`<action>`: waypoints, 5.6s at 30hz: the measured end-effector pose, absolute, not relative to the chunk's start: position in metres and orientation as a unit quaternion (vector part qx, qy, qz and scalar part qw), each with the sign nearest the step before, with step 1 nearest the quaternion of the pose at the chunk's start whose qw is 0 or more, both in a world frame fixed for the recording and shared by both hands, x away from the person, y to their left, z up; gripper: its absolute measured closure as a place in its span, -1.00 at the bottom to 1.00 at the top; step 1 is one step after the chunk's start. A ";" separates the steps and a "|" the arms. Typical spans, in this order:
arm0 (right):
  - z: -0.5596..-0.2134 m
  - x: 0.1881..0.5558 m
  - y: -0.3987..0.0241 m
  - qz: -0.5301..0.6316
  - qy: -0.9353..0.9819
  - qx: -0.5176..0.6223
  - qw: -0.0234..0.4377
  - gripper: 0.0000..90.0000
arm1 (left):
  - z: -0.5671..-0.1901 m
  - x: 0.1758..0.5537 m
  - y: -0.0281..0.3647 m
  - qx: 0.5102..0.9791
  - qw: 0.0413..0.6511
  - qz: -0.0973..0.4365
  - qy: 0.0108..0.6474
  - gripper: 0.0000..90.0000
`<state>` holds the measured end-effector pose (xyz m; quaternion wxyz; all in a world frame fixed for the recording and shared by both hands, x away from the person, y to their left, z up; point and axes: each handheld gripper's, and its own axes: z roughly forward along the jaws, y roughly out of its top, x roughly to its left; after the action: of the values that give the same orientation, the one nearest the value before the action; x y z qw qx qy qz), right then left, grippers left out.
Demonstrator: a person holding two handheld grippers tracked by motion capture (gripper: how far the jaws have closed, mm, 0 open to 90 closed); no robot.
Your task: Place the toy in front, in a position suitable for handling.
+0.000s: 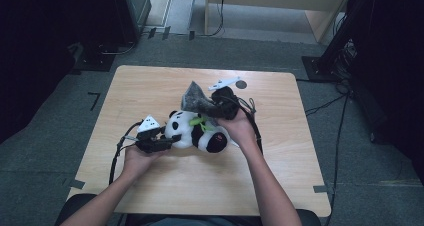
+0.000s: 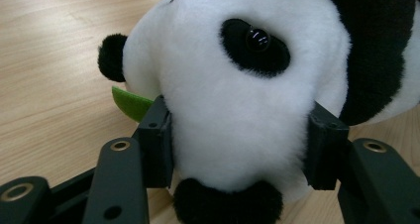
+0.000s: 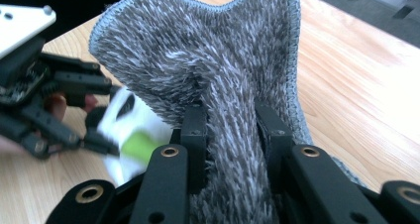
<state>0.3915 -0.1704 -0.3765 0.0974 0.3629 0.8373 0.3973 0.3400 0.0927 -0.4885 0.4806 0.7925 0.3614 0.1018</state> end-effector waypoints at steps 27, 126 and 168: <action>-0.412 0.445 -0.093 0.288 0.893 0.343 0.040 0.59 | -0.490 0.339 0.093 0.793 0.467 0.086 0.380 -0.03; -0.369 0.397 -0.111 0.351 0.875 0.327 0.063 0.60 | -0.492 0.340 0.097 0.775 0.491 0.067 0.392 -0.10; -0.359 0.389 -0.115 0.315 0.887 0.321 0.104 0.61 | -0.495 0.338 0.097 0.774 0.498 0.073 0.384 -0.07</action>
<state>0.3893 -0.1152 -0.3591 0.1039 0.3214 0.8870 0.3150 0.3383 0.0974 -0.4947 0.4981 0.7738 0.3844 0.0727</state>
